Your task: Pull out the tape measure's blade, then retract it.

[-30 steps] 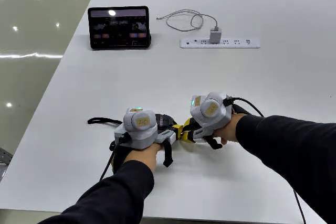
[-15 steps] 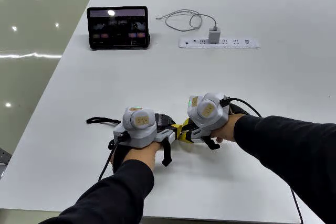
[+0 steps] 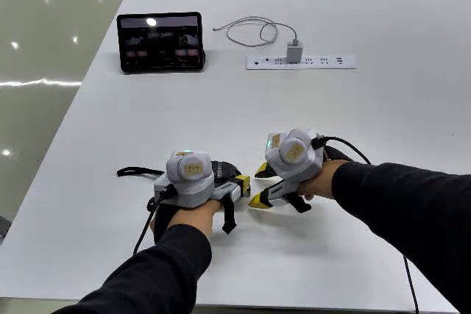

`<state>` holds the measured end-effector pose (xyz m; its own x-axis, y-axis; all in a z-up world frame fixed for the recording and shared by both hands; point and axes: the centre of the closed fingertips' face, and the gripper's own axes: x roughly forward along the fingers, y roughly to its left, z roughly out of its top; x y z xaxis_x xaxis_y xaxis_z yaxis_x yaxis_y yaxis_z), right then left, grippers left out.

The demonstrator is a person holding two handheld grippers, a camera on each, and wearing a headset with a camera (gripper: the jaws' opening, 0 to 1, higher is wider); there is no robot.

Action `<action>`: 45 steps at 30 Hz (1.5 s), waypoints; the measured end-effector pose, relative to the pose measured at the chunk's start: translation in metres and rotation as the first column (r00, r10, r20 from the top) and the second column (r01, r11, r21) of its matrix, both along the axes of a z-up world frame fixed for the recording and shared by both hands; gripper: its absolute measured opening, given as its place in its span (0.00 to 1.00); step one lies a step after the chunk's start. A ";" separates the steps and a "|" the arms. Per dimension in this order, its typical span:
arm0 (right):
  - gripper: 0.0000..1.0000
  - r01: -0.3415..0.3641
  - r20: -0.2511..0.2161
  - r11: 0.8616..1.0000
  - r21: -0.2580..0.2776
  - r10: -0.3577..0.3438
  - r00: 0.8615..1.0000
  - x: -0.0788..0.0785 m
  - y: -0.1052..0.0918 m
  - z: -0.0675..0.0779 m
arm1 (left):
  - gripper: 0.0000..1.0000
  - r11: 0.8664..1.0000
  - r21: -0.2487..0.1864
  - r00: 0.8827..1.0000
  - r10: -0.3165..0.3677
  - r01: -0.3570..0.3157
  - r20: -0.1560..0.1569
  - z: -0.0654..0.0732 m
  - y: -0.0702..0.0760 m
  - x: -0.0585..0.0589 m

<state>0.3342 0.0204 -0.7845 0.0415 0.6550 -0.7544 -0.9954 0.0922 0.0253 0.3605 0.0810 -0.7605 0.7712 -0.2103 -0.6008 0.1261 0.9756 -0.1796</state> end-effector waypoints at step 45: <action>0.89 0.307 -0.041 0.937 0.165 -0.305 0.952 -0.029 -0.101 0.033 | 1.00 0.915 0.056 0.913 -0.403 0.400 0.067 0.023 0.040 -0.055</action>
